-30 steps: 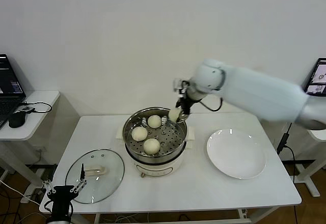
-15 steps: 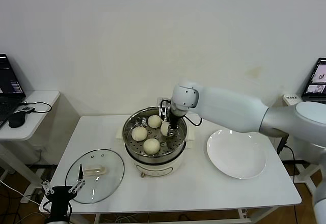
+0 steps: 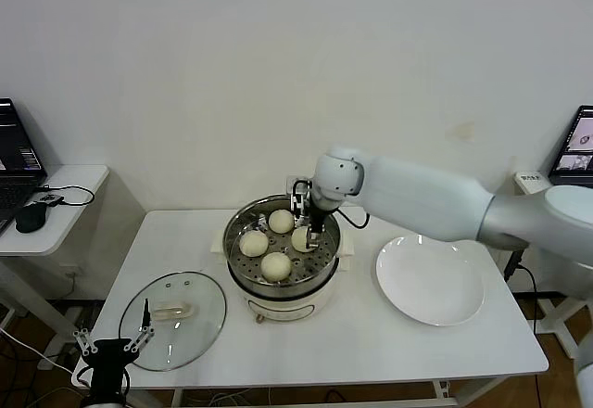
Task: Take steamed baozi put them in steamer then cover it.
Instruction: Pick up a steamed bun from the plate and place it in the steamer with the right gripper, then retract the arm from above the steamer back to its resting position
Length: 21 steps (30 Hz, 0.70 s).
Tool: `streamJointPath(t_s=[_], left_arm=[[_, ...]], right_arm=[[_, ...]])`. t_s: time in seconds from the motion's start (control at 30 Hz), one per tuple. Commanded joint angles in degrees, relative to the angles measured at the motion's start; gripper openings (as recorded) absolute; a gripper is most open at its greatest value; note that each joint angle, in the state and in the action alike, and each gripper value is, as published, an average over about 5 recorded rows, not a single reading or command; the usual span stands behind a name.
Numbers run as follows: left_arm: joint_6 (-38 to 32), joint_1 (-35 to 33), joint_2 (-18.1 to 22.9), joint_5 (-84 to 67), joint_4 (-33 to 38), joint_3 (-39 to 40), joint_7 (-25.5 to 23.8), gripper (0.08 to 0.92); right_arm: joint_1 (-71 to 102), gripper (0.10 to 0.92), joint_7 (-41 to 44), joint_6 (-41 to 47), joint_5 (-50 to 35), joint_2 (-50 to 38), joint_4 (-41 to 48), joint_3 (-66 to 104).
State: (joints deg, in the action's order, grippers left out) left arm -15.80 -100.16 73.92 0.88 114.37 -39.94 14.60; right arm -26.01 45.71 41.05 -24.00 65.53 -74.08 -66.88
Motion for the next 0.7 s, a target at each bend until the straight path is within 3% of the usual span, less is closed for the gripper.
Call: streamJointPath(t_s=[0.03, 0.17, 0.3, 0.47, 0.7], left_arm=[[0.0, 0.3, 0.1, 0.0, 0.0, 0.3, 0.2, 0.823], [0.0, 0.5, 0.2, 0.0, -0.3, 0.6, 0.5, 0.823], [0.2, 0.4, 0.4, -0.1, -0.6, 0.8, 0.6, 0.823], [0.4, -0.1, 0.9, -0.2, -0.2, 0.9, 0.4, 0.823], [0.7, -0.4, 1.2, 0.0, -0.6, 1.5, 0.3, 0.823]], right_arm=[[-2.5, 0.823, -18.5, -1.7, -9.0, -12.5, -14.2, 3.5], [9.9, 0.823, -39.7, -8.8, -15.2, -19.1, -21.3, 13.2], [26.2, 0.823, -48.6, -17.7, -12.2, -23.3, -24.6, 26.4], [50.4, 0.823, -50.8, -28.8, -3.0, -23.0, -25.5, 48.9], [79.3, 0.823, -45.5, -47.2, 11.9, -13.2, -24.8, 77.1]])
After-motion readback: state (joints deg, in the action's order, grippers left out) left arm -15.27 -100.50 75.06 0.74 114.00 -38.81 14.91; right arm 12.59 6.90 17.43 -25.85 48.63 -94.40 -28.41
